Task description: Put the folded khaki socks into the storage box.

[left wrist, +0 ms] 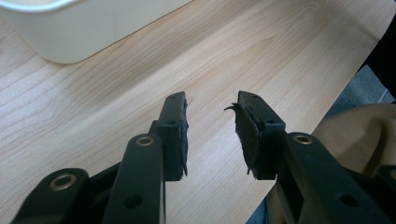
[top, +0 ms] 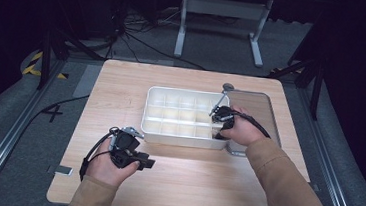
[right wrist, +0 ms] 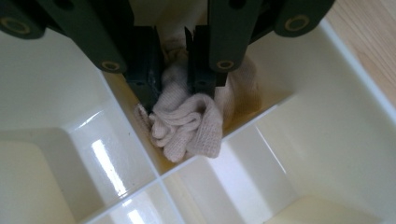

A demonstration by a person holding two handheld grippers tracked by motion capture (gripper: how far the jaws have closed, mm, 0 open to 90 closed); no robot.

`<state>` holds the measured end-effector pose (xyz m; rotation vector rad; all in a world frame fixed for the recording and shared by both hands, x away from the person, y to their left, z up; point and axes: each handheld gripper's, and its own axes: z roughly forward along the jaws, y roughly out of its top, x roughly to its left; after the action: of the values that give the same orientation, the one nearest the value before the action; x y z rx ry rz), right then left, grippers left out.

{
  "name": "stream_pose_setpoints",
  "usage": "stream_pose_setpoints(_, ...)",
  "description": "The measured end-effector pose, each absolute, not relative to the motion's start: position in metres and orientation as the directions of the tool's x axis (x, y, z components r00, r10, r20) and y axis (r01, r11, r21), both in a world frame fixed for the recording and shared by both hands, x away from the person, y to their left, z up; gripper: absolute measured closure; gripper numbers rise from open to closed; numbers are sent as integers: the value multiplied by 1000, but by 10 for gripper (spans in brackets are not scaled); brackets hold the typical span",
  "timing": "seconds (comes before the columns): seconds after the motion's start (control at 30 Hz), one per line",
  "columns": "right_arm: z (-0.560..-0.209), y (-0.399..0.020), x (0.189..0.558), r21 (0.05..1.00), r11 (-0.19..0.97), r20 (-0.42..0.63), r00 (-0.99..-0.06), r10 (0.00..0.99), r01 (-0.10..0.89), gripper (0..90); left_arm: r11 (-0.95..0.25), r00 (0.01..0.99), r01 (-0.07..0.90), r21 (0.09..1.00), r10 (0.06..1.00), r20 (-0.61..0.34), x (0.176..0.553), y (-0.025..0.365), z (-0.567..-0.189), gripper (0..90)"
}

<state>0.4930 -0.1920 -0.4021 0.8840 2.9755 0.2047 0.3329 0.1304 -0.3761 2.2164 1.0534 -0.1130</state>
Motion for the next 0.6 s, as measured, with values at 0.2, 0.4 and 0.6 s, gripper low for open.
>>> stream_pose_setpoints(0.2, -401, -191, 492, 138, 818, 6, -826, 563, 559, 741, -443, 670, 714, 542, 657, -345, 333, 132, -376, 641)
stream_pose_setpoints(0.4, -395, -193, 487, 164, 838, -9, -848, 530, 521, 666, -436, 664, 720, 540, 660, -353, 333, 132, -376, 639)
stream_pose_setpoints(0.6, -378, -193, 483, 198, 821, -2, -838, 546, 535, 604, -444, 668, 718, 537, 658, -349, 333, 131, -376, 638)
